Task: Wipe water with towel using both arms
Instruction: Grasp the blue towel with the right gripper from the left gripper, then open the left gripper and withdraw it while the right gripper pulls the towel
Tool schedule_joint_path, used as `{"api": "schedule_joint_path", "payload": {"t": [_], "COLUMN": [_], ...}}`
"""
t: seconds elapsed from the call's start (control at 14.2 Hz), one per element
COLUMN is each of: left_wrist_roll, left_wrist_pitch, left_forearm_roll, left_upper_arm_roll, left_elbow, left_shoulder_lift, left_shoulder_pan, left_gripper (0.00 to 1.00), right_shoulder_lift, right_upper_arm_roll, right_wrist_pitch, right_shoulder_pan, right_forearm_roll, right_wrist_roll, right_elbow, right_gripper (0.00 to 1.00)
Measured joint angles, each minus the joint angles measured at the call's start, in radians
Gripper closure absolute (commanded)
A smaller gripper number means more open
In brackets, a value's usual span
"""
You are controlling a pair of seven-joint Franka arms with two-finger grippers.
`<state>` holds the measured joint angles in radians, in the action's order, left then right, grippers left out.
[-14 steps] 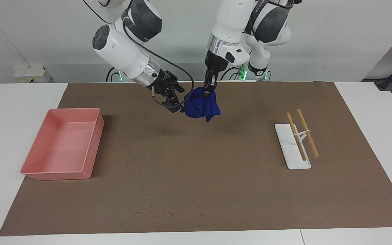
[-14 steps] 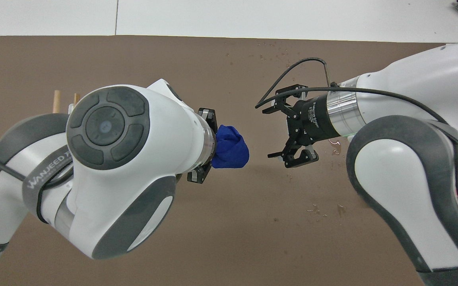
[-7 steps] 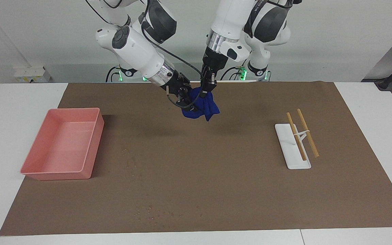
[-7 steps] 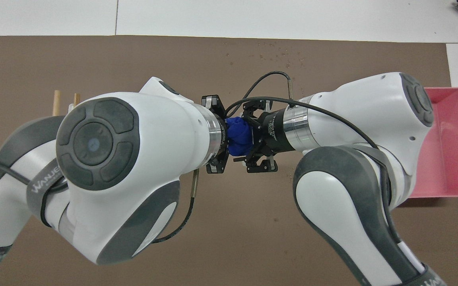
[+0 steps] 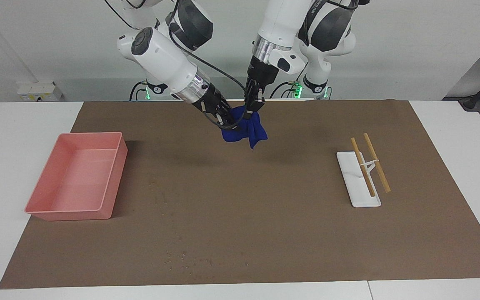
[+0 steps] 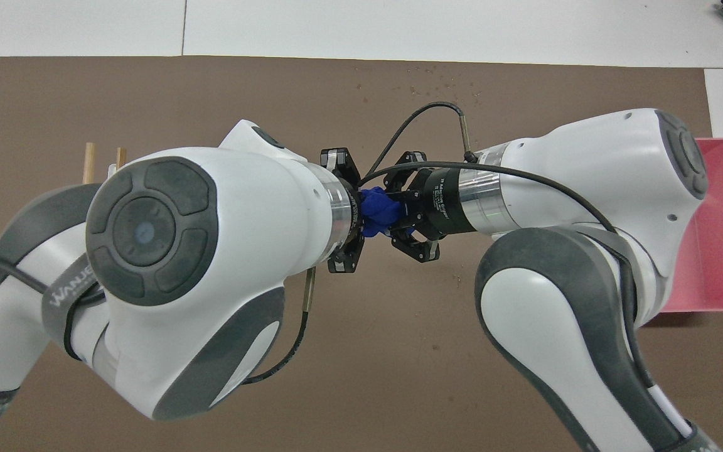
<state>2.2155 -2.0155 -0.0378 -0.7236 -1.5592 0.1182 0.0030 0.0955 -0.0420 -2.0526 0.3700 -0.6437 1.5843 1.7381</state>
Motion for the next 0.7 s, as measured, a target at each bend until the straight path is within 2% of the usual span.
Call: {"api": "schedule_joint_path", "payload": {"t": [0.07, 0.35, 0.56, 0.7], "left_wrist_roll": [-0.014, -0.067, -0.165, -0.248], "left_wrist_pitch": [0.0, 0.025, 0.086, 0.133], "left_forearm_roll": [0.0, 0.0, 0.0, 0.0], "left_upper_arm_roll": [0.0, 0.0, 0.016, 0.052], "left_elbow": [0.0, 0.0, 0.0, 0.0], "left_shoulder_lift": [0.0, 0.001, 0.002, 0.002], "left_shoulder_pan": [0.0, 0.0, 0.001, 0.003], "left_gripper": [0.0, 0.0, 0.0, 0.0], "right_shoulder_lift": [0.0, -0.003, -0.005, -0.004], "right_upper_arm_roll": [0.0, 0.007, 0.01, 0.013], "right_wrist_pitch": [0.0, -0.008, -0.01, -0.039], "right_shoulder_pan": [-0.001, -0.01, -0.065, -0.103], "right_forearm_roll": [0.0, 0.034, 0.096, 0.143], "right_wrist_roll": [0.001, 0.001, -0.024, -0.104], "right_elbow": [-0.001, -0.017, -0.047, -0.049], "right_gripper": [1.0, 1.0, 1.0, 1.0]}}
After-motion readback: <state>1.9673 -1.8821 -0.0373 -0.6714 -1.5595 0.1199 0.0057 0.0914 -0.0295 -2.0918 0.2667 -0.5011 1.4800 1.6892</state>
